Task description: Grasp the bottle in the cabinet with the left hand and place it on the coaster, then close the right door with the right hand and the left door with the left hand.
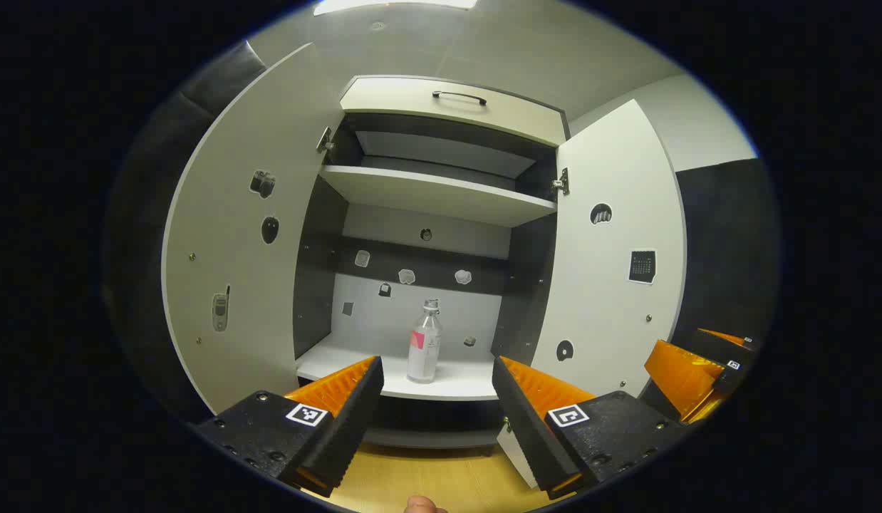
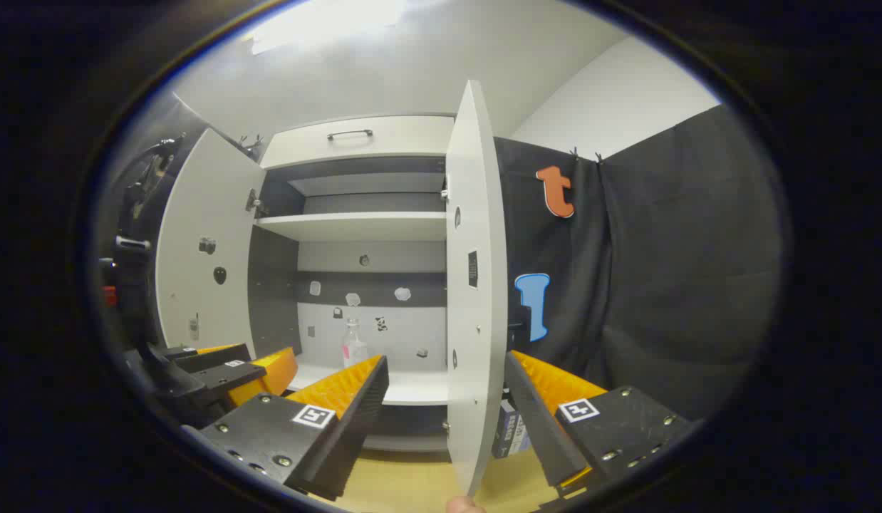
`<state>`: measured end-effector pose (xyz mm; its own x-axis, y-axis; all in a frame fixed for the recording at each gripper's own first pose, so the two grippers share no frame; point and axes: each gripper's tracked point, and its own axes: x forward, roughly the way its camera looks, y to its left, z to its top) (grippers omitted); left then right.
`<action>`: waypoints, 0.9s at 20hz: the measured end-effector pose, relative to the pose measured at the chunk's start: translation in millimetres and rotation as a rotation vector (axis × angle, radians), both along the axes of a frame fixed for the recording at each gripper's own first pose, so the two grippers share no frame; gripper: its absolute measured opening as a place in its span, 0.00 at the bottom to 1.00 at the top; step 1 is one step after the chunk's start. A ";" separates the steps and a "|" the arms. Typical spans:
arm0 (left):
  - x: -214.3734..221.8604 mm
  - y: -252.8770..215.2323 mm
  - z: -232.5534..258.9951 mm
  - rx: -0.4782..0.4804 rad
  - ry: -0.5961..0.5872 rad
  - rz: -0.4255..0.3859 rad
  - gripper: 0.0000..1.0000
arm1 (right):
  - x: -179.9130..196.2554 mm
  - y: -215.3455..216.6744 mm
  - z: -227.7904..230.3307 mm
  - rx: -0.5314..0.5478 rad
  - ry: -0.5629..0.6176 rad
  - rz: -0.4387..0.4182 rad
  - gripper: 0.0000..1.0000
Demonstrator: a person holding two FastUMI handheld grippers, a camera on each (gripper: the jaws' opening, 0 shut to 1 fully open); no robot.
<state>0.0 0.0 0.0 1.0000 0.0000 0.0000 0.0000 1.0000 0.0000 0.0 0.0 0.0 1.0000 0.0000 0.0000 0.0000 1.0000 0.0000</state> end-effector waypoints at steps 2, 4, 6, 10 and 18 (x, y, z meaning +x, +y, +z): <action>0.3 0.9 -1.8 0.003 0.005 0.001 0.96 | 0.9 -0.5 -0.2 -0.004 0.003 -0.001 0.98; 0.8 0.6 -3.1 0.006 0.011 0.001 0.96 | 0.9 -0.2 -0.5 -0.003 0.004 0.000 0.98; 1.7 -0.6 -2.9 0.007 0.011 0.000 0.96 | 1.9 -1.3 0.0 0.000 0.005 -0.002 0.98; 4.8 -2.1 -2.8 0.006 0.013 -0.002 0.96 | 2.1 -3.2 1.7 0.003 0.002 -0.002 0.98; 37.8 -0.7 -8.0 0.019 0.024 -0.013 0.96 | 2.2 -14.4 7.5 0.018 -0.001 -0.018 0.98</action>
<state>37.8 -0.7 -8.0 0.9996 -0.0127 -0.0239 0.0132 0.9997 0.0184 2.2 -14.4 7.5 0.9998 -0.0179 0.0012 0.0179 0.9997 0.0185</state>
